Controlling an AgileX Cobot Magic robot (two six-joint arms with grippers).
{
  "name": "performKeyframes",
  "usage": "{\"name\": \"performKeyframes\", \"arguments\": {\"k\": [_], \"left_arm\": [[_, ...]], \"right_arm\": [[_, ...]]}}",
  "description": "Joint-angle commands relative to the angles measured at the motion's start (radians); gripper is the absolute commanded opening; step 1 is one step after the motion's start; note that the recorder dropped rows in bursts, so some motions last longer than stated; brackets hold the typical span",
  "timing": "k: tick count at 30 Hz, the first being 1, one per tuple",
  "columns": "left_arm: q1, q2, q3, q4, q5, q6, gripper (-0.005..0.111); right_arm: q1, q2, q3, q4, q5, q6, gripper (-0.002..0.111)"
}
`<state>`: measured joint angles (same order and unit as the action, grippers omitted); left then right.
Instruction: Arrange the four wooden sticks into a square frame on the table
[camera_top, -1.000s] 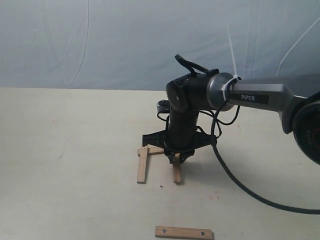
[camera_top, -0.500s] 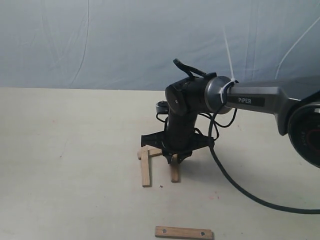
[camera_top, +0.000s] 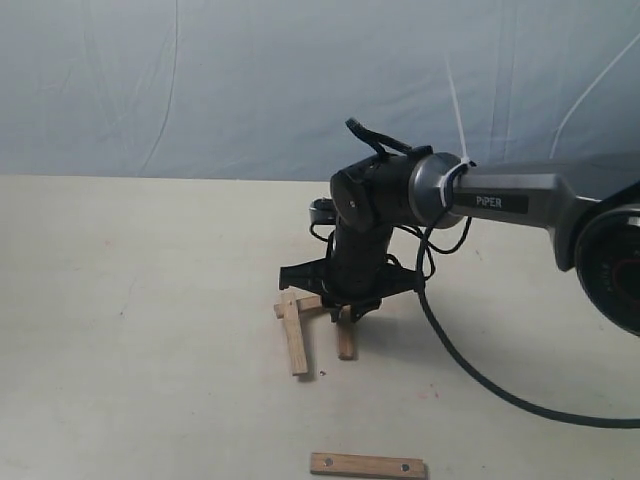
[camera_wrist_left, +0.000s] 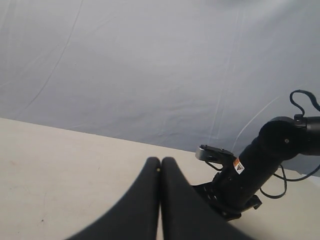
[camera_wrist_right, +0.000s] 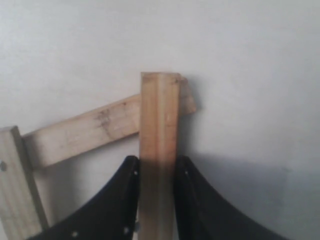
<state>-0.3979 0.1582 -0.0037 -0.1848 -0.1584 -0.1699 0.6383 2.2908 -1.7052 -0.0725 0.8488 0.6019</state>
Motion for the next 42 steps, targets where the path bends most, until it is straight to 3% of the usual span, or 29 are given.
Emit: {"name": "performKeyframes", "arguments": {"k": [1, 8, 14, 20, 26, 34, 42], "left_arm": [[-0.003, -0.004, 0.004, -0.009, 0.001, -0.005, 0.0], [-0.003, -0.004, 0.004, -0.005, 0.003, -0.005, 0.0], [-0.003, -0.004, 0.004, -0.005, 0.009, -0.005, 0.0], [-0.003, -0.004, 0.004, -0.005, 0.009, -0.007, 0.0], [-0.003, -0.004, 0.004, -0.005, 0.02, -0.009, 0.0], [-0.003, -0.004, 0.004, -0.005, 0.024, -0.009, 0.0], [-0.003, -0.004, 0.004, -0.005, 0.024, -0.009, 0.0]], "right_arm": [[-0.001, -0.041, -0.006, -0.057, 0.092, -0.021, -0.001], [-0.001, -0.154, 0.046, -0.154, 0.237, 0.044, -0.001], [0.004, -0.294, 0.309, -0.14, 0.092, 0.178, -0.001], [0.076, -0.349, 0.507, -0.135, -0.047, 0.348, -0.001], [0.143, -0.349, 0.517, -0.142, -0.072, 0.404, -0.001], [0.16, -0.34, 0.528, -0.157, 0.004, 0.422, -0.001], [0.16, -0.34, 0.59, -0.157, -0.053, 0.449, -0.001]]}}
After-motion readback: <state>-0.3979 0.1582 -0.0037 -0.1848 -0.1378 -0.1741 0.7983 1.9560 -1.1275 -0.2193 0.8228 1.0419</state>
